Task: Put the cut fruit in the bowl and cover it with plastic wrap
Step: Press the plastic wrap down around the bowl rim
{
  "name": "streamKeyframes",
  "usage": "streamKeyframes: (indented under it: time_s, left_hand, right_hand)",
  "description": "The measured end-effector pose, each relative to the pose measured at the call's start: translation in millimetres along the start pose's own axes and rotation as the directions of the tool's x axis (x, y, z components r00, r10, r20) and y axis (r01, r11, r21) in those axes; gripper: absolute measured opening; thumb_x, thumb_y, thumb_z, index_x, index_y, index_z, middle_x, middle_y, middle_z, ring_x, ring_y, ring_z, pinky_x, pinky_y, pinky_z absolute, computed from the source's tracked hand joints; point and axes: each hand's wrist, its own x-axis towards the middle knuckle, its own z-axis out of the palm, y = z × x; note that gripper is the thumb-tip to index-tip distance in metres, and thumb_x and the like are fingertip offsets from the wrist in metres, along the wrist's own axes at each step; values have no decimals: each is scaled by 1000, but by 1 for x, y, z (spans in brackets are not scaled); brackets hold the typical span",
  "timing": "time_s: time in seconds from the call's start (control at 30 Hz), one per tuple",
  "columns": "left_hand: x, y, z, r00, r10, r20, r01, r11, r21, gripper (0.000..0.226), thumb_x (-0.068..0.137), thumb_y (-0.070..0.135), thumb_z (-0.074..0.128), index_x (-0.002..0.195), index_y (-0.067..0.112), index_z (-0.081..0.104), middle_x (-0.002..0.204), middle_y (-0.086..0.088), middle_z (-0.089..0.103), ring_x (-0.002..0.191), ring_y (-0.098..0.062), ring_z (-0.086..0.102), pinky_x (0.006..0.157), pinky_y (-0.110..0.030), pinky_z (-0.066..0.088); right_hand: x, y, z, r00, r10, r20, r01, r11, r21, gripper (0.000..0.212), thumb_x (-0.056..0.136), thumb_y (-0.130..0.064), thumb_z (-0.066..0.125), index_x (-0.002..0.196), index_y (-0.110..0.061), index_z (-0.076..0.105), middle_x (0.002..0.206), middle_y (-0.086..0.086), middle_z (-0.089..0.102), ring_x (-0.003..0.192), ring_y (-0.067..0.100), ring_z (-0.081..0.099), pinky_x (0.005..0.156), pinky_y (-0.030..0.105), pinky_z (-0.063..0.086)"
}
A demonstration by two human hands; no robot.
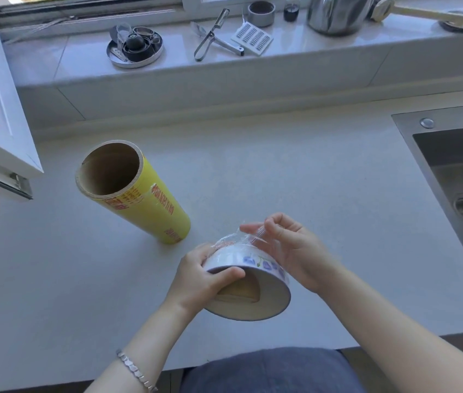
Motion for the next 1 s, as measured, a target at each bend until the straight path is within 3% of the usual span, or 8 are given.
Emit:
streamKeyframes:
  time_s: [0.17, 0.33, 0.53, 0.67, 0.77, 0.83, 0.9, 1.0]
  left_hand:
    - [3, 2, 0, 999, -19, 34, 20, 1000, -15, 36, 38, 50, 72, 72, 39, 69, 75, 15, 71, 72, 1, 63, 68, -22, 49]
    - [3, 4, -3, 999, 32, 20, -33, 999, 6, 43, 34, 49, 74, 75, 39, 66, 73, 32, 69, 73, 9, 63, 69, -13, 50]
    - [-5, 4, 1, 998, 64, -16, -65, 997, -51, 45, 32, 45, 75, 75, 36, 66, 71, 27, 71, 70, 7, 63, 66, -13, 51]
    - [-7, 0, 0, 998, 48, -28, -50, 997, -66, 44, 33, 44, 75, 75, 34, 67, 71, 26, 71, 70, 6, 64, 65, -13, 51]
    - [-10, -3, 0, 1000, 20, -21, -21, 999, -35, 42, 32, 45, 76, 72, 36, 68, 72, 26, 71, 71, 5, 64, 67, -15, 52]
    - [-11, -3, 0, 999, 19, -28, -20, 999, -25, 43, 34, 47, 75, 75, 35, 67, 74, 25, 72, 75, 7, 64, 69, -13, 51]
    - [-11, -1, 0, 998, 19, -52, -21, 999, -27, 45, 37, 49, 73, 79, 32, 67, 79, 19, 72, 79, 8, 64, 72, -12, 50]
    - [-8, 4, 0, 997, 16, -69, -16, 1000, -11, 44, 37, 51, 73, 77, 34, 67, 76, 24, 71, 78, 8, 64, 72, -11, 50]
  right_hand:
    - [6, 6, 4, 982, -85, -171, 92, 995, 29, 17, 71, -13, 62, 56, -13, 55, 51, 0, 64, 49, 13, 61, 49, 21, 51]
    - [8, 14, 2, 911, -190, -366, 27, 913, -408, 22, 73, -12, 72, 56, -11, 58, 52, -1, 63, 45, 6, 56, 50, 17, 47]
    - [3, 18, 1, 911, 92, -402, -240, 911, -335, 24, 71, -23, 75, 58, -12, 58, 50, 1, 63, 42, 9, 59, 44, 18, 48]
    - [-1, 21, 2, 913, 111, -392, -236, 929, -286, 24, 72, -23, 74, 58, -12, 57, 56, 3, 63, 40, 8, 58, 39, 15, 45]
    - [-2, 25, -1, 915, 103, -391, -264, 884, -386, 18, 75, -22, 72, 65, -12, 62, 60, 2, 63, 45, 7, 57, 41, 14, 44]
    - [-2, 26, -9, 910, 3, -414, -225, 843, -488, 6, 78, -12, 69, 73, -11, 66, 65, 0, 64, 58, 12, 59, 45, 9, 44]
    - [-7, 23, -18, 891, -194, -411, -92, 808, -582, 8, 80, -6, 65, 81, -13, 69, 74, -4, 66, 74, 11, 62, 55, 0, 44]
    - [-26, 17, -16, 917, -363, -165, 163, 719, -676, 16, 89, -18, 55, 92, -23, 70, 93, -12, 69, 86, -9, 63, 73, 1, 44]
